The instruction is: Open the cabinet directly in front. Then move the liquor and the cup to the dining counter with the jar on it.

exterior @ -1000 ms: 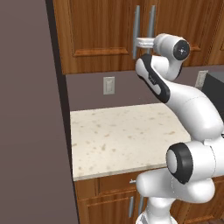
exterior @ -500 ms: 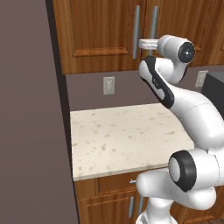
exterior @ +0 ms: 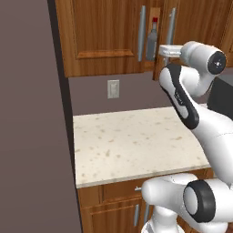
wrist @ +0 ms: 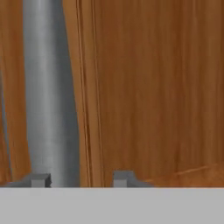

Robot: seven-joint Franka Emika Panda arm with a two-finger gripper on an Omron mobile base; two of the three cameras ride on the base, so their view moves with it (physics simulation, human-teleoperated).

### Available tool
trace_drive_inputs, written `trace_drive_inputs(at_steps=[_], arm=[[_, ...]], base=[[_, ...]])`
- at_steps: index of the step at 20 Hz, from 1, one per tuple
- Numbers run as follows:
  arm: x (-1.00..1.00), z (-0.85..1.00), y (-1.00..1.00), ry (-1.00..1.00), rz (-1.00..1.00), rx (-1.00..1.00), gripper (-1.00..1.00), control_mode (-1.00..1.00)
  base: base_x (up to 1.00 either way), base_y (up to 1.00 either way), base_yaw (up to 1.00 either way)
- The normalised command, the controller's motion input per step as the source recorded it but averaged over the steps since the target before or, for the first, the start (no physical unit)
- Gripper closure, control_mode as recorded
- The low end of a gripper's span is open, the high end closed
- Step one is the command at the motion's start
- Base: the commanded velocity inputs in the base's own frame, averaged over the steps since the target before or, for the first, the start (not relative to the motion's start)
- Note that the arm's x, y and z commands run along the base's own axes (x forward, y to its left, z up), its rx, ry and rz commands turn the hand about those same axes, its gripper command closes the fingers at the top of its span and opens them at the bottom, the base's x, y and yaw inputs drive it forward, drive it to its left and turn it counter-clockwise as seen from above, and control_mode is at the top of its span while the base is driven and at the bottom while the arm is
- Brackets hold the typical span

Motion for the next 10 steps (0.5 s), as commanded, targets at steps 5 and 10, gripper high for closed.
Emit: trace_drive_inputs(at_steps=[5,10], arm=[[-0.74,0.00,-1.00,-0.05,0.00,0.03,1.00,-1.00],[-0.73,0.00,-1.00,-0.05,-0.01,0.05,1.00,-1.00]], base=[[0.00,0.00,0.00],[0.00,0.00,0.00]])
